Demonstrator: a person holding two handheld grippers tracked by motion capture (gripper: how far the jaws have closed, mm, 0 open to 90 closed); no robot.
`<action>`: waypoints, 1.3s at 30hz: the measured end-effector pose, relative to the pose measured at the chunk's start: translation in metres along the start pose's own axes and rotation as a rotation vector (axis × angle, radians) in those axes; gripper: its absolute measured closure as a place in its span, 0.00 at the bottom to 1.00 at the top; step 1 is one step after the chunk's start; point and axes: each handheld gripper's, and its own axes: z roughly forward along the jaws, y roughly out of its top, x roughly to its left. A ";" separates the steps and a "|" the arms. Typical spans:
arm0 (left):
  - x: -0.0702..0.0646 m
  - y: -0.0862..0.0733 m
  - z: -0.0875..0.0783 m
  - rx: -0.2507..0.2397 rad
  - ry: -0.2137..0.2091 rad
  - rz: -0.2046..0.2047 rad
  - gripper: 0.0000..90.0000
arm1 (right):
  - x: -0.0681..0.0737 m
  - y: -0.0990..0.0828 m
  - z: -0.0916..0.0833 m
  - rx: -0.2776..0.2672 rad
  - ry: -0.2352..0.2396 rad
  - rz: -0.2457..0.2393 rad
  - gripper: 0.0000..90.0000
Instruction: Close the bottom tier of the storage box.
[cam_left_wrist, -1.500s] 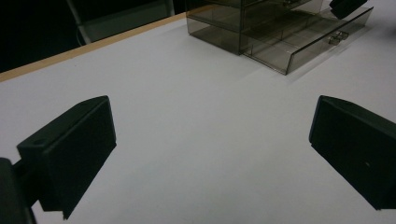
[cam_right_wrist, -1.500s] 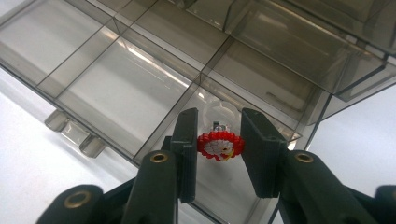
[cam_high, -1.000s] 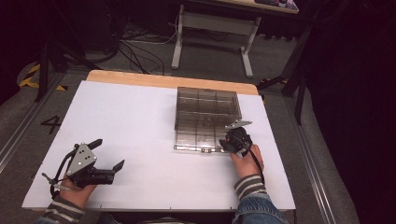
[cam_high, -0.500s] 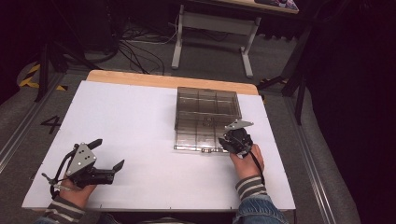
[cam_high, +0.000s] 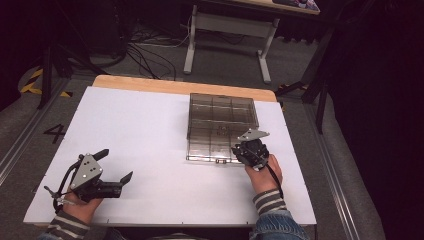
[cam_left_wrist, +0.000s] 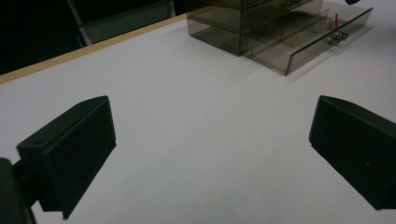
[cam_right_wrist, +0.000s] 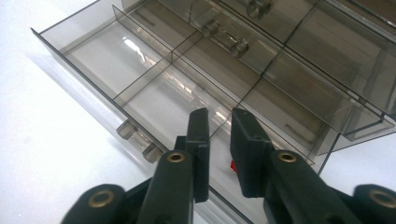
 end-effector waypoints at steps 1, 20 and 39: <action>0.000 0.000 0.000 -0.001 -0.001 -0.001 0.01 | 0.001 0.000 -0.001 0.001 0.002 -0.002 0.90; 0.000 0.000 0.000 -0.002 -0.002 -0.003 0.01 | 0.011 0.001 -0.006 0.062 0.095 -0.064 1.00; 0.000 0.000 0.000 -0.003 -0.004 -0.002 0.01 | 0.017 -0.004 0.008 0.238 0.166 -0.111 1.00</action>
